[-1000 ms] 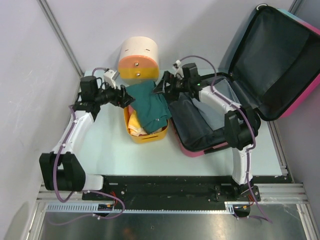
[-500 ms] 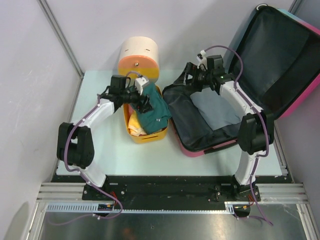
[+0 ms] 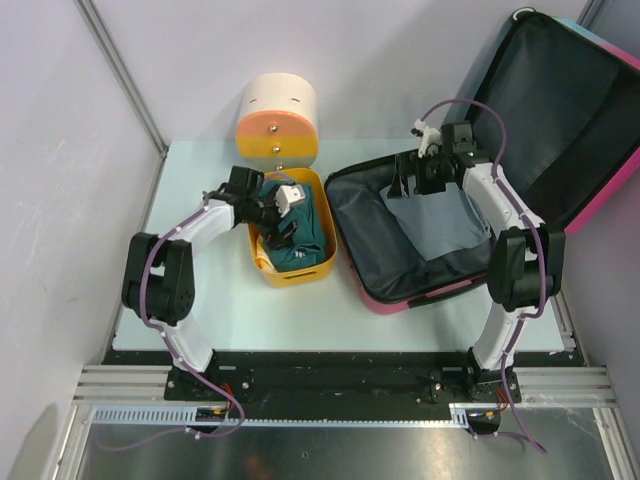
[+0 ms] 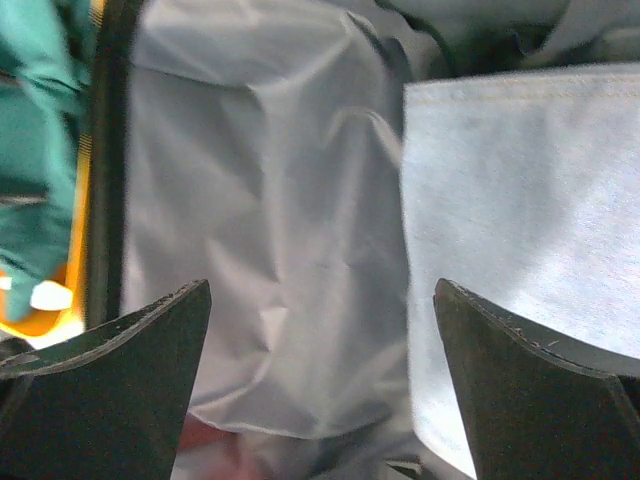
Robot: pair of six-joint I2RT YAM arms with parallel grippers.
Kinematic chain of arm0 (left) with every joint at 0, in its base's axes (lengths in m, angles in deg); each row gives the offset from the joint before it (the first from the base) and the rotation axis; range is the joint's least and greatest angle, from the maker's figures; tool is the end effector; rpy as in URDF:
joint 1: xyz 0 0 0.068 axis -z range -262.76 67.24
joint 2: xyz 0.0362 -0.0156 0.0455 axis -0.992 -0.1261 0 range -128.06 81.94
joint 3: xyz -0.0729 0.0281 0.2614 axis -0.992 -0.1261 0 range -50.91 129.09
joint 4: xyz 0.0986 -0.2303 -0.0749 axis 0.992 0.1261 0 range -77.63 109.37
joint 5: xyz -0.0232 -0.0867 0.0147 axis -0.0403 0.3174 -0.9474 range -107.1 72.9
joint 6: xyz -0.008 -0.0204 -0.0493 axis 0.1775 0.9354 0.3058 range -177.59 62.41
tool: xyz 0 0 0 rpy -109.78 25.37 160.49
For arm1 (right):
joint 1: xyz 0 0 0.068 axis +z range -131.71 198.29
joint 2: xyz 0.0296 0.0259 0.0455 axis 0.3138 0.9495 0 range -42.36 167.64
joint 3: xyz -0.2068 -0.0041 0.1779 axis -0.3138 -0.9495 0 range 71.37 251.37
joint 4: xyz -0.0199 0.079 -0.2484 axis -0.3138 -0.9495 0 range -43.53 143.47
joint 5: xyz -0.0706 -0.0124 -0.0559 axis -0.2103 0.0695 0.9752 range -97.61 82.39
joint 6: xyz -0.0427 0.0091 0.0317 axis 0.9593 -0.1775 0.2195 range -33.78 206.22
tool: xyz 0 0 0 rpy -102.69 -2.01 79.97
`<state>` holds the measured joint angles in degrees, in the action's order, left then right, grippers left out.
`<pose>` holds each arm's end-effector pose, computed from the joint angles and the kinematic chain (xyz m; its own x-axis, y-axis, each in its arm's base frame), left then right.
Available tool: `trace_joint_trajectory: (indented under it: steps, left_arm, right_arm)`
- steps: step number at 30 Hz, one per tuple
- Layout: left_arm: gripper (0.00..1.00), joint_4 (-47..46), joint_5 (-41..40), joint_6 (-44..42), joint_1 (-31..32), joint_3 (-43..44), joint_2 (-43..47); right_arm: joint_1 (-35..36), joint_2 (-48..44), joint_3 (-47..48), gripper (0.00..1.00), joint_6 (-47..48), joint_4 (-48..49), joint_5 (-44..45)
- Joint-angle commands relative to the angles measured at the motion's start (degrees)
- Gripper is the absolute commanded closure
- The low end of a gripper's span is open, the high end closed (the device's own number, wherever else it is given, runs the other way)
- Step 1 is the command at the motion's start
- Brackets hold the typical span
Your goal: Open, take out, and arrange the luggage
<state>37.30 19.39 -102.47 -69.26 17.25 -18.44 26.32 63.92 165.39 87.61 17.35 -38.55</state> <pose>0.3475 -0.1052 0.2071 -0.2250 0.6375 -0.7368 0.9317 0.3621 0.0288 0.4089 0.0761 0.2954 -0.7289 -0.1239 -0.6733 -0.4758 0.7988 0.3681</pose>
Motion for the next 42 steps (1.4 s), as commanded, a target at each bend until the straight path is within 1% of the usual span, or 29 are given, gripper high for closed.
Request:
trace_joint_trajectory:
  steps: [1, 3, 4, 5, 6, 7, 8, 9, 12, 14, 17, 20, 23, 26, 28, 31, 32, 33, 34, 36, 37, 39, 40, 42]
  left_arm:
    - [0.04, 5.39, 2.33, 2.06, -0.4, 5.73, 4.39]
    - [0.03, 5.31, 4.28, 6.64, -0.4, 8.46, 7.47]
    - [0.03, 5.39, 5.51, 9.17, -0.4, 9.26, 8.43]
    - [0.03, 5.39, 5.87, 10.42, -0.4, 9.88, 9.14]
    - [0.03, 5.31, 5.96, 11.3, -0.31, 10.58, 10.71]
    - [0.02, 5.31, 5.87, 12.09, -0.4, 10.68, 11.43]
    - [0.02, 5.39, 5.53, 13.23, -0.4, 10.76, 12.39]
    - [0.02, 5.31, 5.35, 13.68, -0.4, 10.59, 13.88]
    - [0.01, 5.31, 4.82, 14.73, -0.4, 9.37, 16.52]
    - [0.01, 5.31, 4.21, 14.91, -0.4, 8.4, 18.55]
    - [0.01, 5.31, 3.15, 14.56, -0.4, 6.29, 20.48]
    - [0.01, 5.22, 2.8, 14.91, -0.4, 4.88, 21.01]
    - [0.0, 5.22, 3.06, 15.79, -0.49, 4.35, 21.28]
    - [0.0, 5.31, 3.06, 15.88, -0.4, 4.0, 21.45]
    - [0.0, 5.31, 2.8, 15.79, -0.49, 3.56, 21.63]
    - [0.0, 5.31, 2.71, 15.62, -0.4, 3.3, 21.72]
    - [0.0, 5.31, 2.71, 15.62, -0.4, 3.29, 21.72]
    - [0.0, 5.22, 2.71, 15.62, -0.49, 3.29, 21.8]
    - [0.01, 5.22, 2.71, 15.62, -0.49, 3.29, 21.72]
    - [0.01, 5.31, 2.8, 15.61, -0.49, 3.29, 21.63]
    - [0.01, 5.22, 2.97, 15.62, -0.49, 3.29, 21.54]
    - [0.0, 5.31, 3.32, 15.7, -0.49, 3.47, 21.45]
    - [0.01, 5.31, 3.32, 15.7, -0.49, 3.47, 21.28]
    - [0.0, 5.22, 3.59, 16.05, -0.49, 3.73, 21.19]
  right_arm:
    - [1.37, -2.39, -2.43, 0.04, 12.83, -4.05, 9.82]
    - [2.77, -2.65, -4.53, 0.09, 14.42, -2.91, 15.44]
    - [3.39, -2.74, -7.07, 0.1, 16.69, -2.3, 16.77]
    - [4.26, -3.18, -8.4, 0.11, 17.59, -0.55, 20.88]
    - [5.75, -3.36, -9.72, 0.12, 18.38, 0.51, 22.92]
    - [6.64, -3.53, -12.08, 0.11, 19.08, 1.57, 25.12]
    - [7.34, -3.45, -12.8, 0.11, 19.61, 3.14, 29.92]
    - [7.78, -2.66, -13.24, 0.1, 19.53, 3.68, 30.93]
    - [7.79, -1.0, -13.77, 0.06, 18.04, 6.05, 38.3]
    - [7.79, 0.32, -13.86, 0.06, 18.47, 7.46, 41.99]
    - [7.61, 3.05, -14.47, 0.06, 19.09, 8.61, 43.85]
    - [7.79, 5.6, -14.83, 0.07, 18.48, 9.57, 43.16]
    - [8.14, 7.1, -14.83, 0.06, 17.25, 10.1, 40.79]
    - [9.1, 7.54, -14.92, 0.04, 16.98, 10.02, 37.46]
    - [9.89, 7.71, -14.92, 0.04, 17.85, 9.93, 36.57]
    - [9.46, 7.8, -14.92, 0.2, 18.56, 10.1, 36.12]
    - [9.28, 7.28, -14.83, 0.33, 18.56, 10.1, 36.39]
    - [8.85, 6.93, -14.83, 0.4, 18.48, 9.93, 36.3]
    - [7.97, 6.58, -14.74, 0.55, 18.39, 9.93, 36.21]
    - [7.18, 5.09, -14.57, 0.71, 18.47, 9.32, 35.95]
    - [6.48, 4.56, -14.39, 0.84, 18.48, 9.14, 35.6]
    - [5.77, 2.63, -14.04, 0.92, 18.56, 8.18, 34.9]
    - [4.98, 1.83, -13.69, 0.96, 18.48, 7.73, 32.81]
    - [4.28, -0.53, -12.37, 1.0, 17.95, 6.16, 29.9]
